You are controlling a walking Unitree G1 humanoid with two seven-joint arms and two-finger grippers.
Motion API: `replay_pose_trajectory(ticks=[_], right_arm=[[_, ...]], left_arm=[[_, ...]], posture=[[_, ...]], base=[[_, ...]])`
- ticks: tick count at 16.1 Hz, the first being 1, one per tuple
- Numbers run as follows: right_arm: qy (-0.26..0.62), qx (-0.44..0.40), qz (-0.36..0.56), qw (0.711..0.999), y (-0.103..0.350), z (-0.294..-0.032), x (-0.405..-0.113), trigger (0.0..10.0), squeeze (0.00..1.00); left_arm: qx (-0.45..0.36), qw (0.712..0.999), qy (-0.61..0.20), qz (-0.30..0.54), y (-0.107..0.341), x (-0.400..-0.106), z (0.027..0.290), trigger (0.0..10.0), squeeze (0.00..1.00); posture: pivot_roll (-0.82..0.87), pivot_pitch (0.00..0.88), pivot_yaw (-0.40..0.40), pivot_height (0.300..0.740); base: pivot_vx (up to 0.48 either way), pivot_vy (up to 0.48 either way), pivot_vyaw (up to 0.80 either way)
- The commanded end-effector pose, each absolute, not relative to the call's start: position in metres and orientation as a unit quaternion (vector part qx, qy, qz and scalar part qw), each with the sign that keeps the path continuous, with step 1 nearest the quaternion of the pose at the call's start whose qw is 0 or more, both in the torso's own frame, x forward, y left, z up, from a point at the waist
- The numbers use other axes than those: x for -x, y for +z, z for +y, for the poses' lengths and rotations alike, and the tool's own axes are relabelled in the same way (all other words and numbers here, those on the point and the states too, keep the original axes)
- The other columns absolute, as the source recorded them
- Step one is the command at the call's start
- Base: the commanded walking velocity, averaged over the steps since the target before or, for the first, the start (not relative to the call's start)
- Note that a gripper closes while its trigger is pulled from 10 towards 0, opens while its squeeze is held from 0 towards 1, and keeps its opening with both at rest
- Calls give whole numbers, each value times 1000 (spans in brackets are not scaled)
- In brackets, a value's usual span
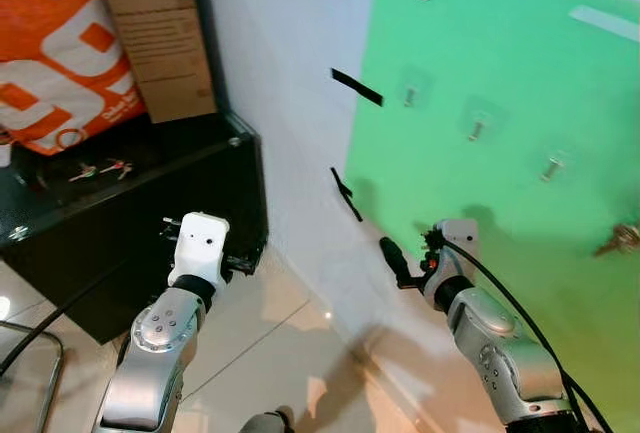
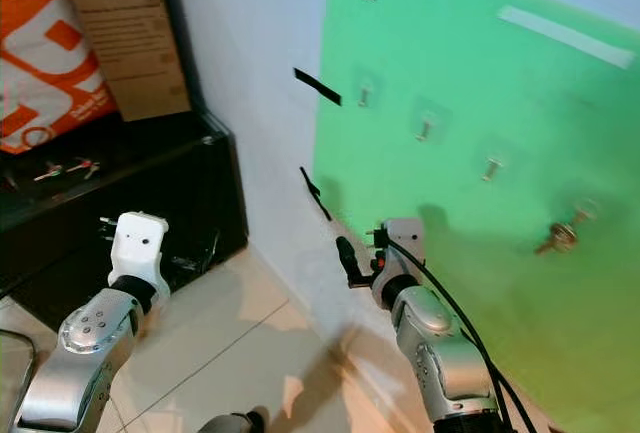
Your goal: Hang keys on a hook
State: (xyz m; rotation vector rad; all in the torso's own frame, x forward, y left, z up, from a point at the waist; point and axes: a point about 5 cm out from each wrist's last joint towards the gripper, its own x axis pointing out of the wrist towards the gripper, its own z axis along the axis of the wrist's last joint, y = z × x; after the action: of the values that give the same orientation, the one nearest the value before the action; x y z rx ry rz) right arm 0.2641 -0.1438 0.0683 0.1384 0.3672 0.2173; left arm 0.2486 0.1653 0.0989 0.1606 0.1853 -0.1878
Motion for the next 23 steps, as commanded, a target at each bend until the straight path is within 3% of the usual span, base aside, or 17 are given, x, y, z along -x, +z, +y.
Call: replay_pose_trajectory(ticks=[1,6,10,15,23], right_arm=[[95,-50,169,980,72,-150,-268,10000,1000],[96,-55,145,983,76,-148,-273,10000,1000],[97,-56,131,985,81,-147,-278,10000,1000],[109,-50,129,984,82,-144,-279,10000,1000],[79,-48,128,987,76,-146,-276,10000,1000]], left_arm=[[-87,989,-84,85,101,-251,167,10000,0],[-96,993,-41,50,107,-252,175,10000,55],[-100,994,-18,50,105,-251,178,10000,31],[-89,993,-34,63,101,-249,181,10000,47],[-88,993,-37,72,101,-247,186,10000,82]], posture=[[12,0,-30,740],[23,0,-39,740],[25,0,-45,740],[39,0,-58,740],[54,0,-51,740]], base=[[0,0,800],[0,0,800],[0,0,800],[0,0,798],[264,0,0]])
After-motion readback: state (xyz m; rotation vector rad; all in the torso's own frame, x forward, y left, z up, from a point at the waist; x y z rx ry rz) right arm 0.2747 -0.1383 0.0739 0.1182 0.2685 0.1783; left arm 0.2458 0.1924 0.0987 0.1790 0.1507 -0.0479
